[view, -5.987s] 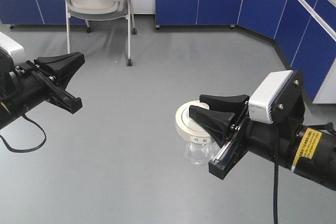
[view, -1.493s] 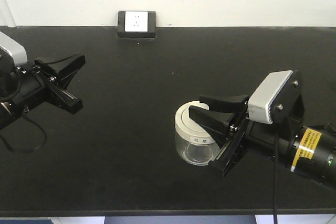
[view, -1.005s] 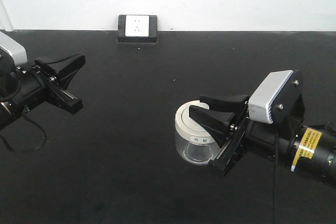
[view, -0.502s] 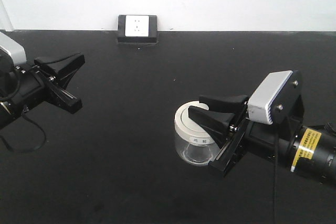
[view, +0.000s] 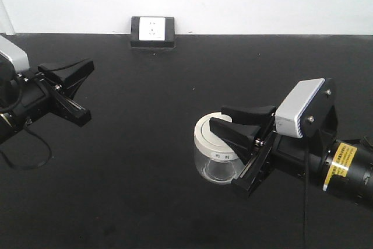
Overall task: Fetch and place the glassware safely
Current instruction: 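Hold the jar above the black bench top with the right gripper, then extend the right arm forward and lower the jar onto the bench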
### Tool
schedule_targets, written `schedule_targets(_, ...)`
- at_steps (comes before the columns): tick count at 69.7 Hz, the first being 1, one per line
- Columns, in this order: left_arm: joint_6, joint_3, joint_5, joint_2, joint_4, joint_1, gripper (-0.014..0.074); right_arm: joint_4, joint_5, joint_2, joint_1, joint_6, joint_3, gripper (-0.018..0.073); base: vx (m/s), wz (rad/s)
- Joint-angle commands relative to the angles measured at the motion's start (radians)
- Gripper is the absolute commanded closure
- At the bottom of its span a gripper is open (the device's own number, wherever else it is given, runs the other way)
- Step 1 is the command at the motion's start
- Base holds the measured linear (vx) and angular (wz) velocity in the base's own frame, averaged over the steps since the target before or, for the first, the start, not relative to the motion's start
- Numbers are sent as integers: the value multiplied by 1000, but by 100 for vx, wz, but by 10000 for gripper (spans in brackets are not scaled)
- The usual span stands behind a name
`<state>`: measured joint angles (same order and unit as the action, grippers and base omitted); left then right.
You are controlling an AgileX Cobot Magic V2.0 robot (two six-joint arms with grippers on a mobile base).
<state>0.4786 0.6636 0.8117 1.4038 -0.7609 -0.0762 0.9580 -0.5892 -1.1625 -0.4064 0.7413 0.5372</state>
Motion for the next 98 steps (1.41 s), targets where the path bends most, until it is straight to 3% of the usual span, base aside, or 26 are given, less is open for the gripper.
schedule_targets(1,11,24,63,-31,37,1,603,-35,-78,23,4,1,32,563,0,0)
schedule_targets(31,11,24,63,-31,37,1,603,-43,-82,23,4,10,32,563,0,0)
schedule_targets(45,11,24,63,-31,37,1,603,-154,-56,2,4,-13,36,563,0,0)
schedule_targets(60,11,24,63,-31,37,1,603,-304,-36,-97,35,-156,51,561,0,0)
schedule_targets(78,11,24,63,-31,37,1,603,-241,-36,-285,124,-182,236,560,0,0)
schedule_targets(98,11,24,63,-31,37,1,603,-122,-68,-518,123,-172,475,560,0,0)
